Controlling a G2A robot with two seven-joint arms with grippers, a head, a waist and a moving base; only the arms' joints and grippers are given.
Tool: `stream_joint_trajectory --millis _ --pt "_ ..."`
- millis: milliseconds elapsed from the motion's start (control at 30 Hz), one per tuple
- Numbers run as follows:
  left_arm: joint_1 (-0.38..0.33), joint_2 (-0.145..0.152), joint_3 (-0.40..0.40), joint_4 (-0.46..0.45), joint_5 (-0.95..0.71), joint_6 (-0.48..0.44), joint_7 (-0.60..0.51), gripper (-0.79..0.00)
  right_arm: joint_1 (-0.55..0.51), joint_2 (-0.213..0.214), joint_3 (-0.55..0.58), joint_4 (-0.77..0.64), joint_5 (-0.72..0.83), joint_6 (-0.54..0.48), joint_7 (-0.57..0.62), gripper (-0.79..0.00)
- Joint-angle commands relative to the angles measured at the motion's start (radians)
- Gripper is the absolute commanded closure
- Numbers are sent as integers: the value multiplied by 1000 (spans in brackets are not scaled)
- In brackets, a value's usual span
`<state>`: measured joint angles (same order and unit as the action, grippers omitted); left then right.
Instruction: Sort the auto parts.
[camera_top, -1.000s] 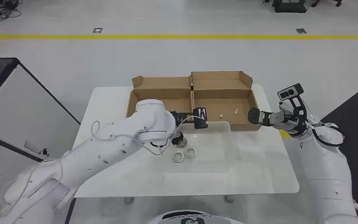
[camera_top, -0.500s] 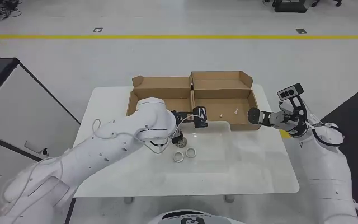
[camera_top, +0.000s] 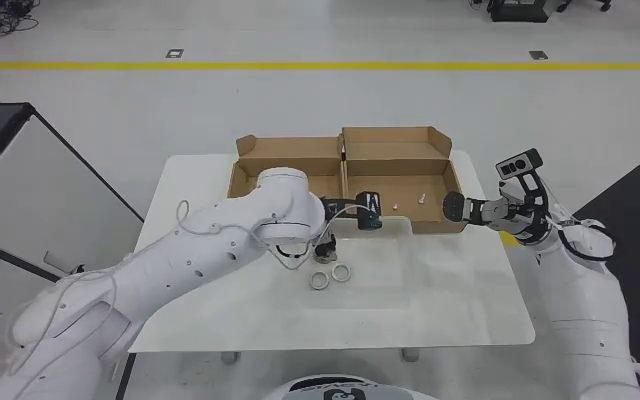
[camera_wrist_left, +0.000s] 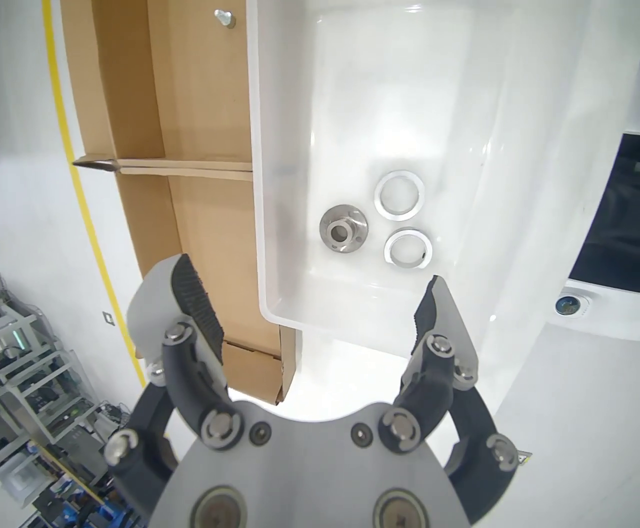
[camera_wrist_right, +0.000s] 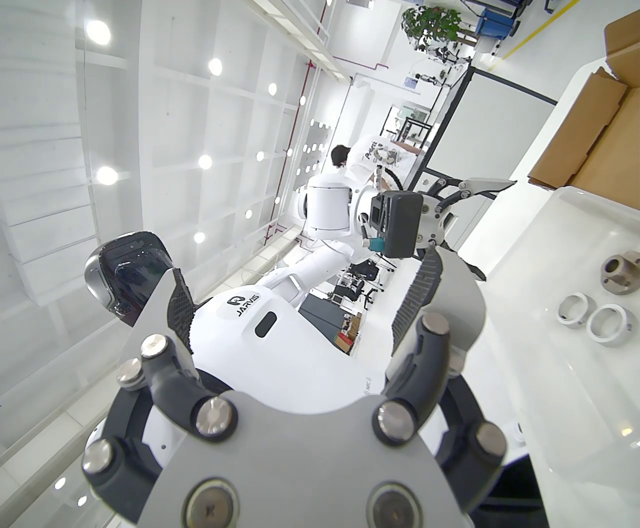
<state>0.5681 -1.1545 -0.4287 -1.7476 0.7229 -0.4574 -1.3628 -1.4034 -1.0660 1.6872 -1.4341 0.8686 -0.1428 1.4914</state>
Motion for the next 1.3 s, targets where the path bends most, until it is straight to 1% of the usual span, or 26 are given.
stream_joint_trajectory --millis 0,167,267,367,433,467,533,567,600,733,800,867,1000,1033,1133,1200,1267 --pt "-50 -20 50 35 -56 3 -3 -785 0 0 0 0 0 0 0 -785" --pt "-136 -76 156 114 -116 -7 7 -785 0 0 0 0 0 0 0 -785" --pt "-164 -107 202 165 -126 -21 21 -785 0 0 0 0 0 0 0 -785" --pt "-180 -133 237 218 -135 -36 36 -785 0 0 0 0 0 0 0 -785" --pt "-187 -147 257 241 -138 -43 43 -711 0 0 0 0 0 0 0 -785" --pt "-185 -154 259 250 -139 -41 41 -677 0 0 0 0 0 0 0 -785" --pt "-173 -165 259 266 -133 -44 44 -579 0 0 0 0 0 0 0 -785" --pt "-166 -170 259 277 -128 -45 45 -551 0 0 0 0 0 0 0 -785" --pt "-159 -175 259 285 -122 -47 47 -557 0 0 0 0 0 0 0 -785" --pt "-135 -189 259 309 -91 -56 56 -526 0 0 0 0 0 0 0 -785" --pt "-125 -195 259 316 -73 -60 60 -573 0 0 0 0 0 0 0 -785" --pt "-114 -202 259 325 -49 -60 60 -573 0 0 0 0 0 0 0 -785" --pt "-88 -219 259 350 -11 -69 69 -480 0 0 0 0 0 0 0 -785" --pt "-81 -223 259 358 -1 -74 74 -446 0 0 0 0 0 0 0 -785" --pt "-63 -236 259 384 21 -87 86 -425 0 0 0 0 0 0 0 -785" --pt "-56 -245 259 396 33 -96 96 -385 0 0 0 0 0 0 0 -785" --pt "-50 -253 259 410 44 -103 102 -363 0 0 0 0 0 0 0 -785"
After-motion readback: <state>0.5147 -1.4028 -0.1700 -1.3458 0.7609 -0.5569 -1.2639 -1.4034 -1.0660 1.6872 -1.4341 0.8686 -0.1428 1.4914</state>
